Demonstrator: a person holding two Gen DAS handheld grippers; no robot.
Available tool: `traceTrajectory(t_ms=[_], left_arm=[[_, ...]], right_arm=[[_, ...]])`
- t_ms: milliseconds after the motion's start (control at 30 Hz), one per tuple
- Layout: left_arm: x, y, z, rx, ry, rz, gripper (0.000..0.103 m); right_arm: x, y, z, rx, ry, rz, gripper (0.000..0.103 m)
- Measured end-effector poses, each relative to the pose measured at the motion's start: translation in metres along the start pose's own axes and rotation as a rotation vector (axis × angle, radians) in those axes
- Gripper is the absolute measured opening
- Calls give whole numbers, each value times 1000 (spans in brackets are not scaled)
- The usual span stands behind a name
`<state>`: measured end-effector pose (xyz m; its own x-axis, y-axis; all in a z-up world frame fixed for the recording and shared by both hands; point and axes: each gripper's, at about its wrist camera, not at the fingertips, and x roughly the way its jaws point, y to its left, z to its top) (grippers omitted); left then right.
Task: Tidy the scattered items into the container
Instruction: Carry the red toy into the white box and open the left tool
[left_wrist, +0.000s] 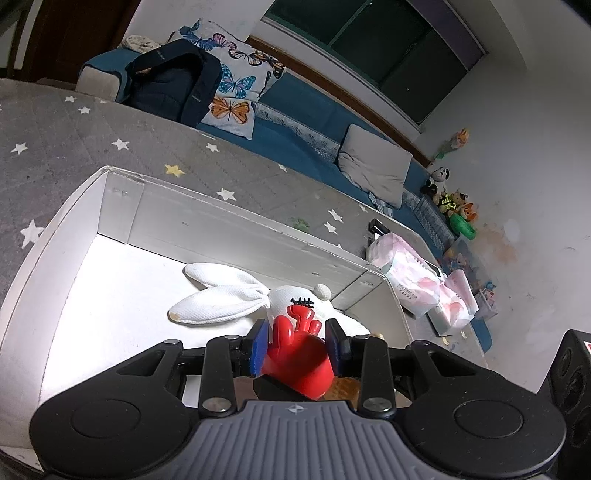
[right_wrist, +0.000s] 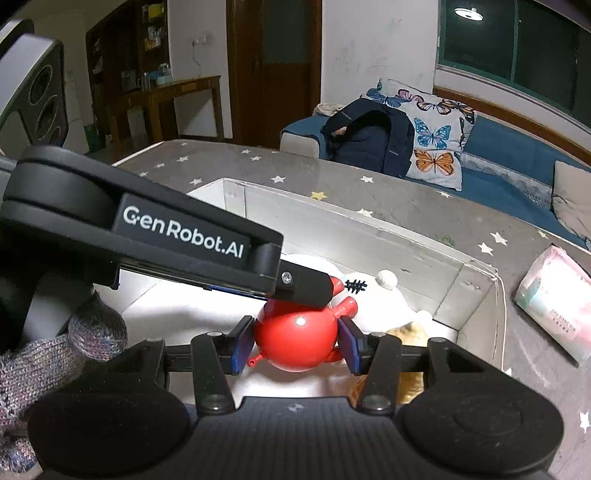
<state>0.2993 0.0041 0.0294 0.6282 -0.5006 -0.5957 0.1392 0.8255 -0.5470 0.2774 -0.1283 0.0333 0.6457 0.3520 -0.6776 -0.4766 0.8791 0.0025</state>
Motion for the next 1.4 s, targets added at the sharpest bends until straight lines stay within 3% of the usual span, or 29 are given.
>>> traceTrajectory(t_ms=[600,1400], left_arm=[[-1,3,-2,-1,6,4,37],[-36,-7,-7,22,-71,22,36]], right_arm=[[5,8,3,-45,16,-23,50],[-22,11,4,-40,-41,-35,50]])
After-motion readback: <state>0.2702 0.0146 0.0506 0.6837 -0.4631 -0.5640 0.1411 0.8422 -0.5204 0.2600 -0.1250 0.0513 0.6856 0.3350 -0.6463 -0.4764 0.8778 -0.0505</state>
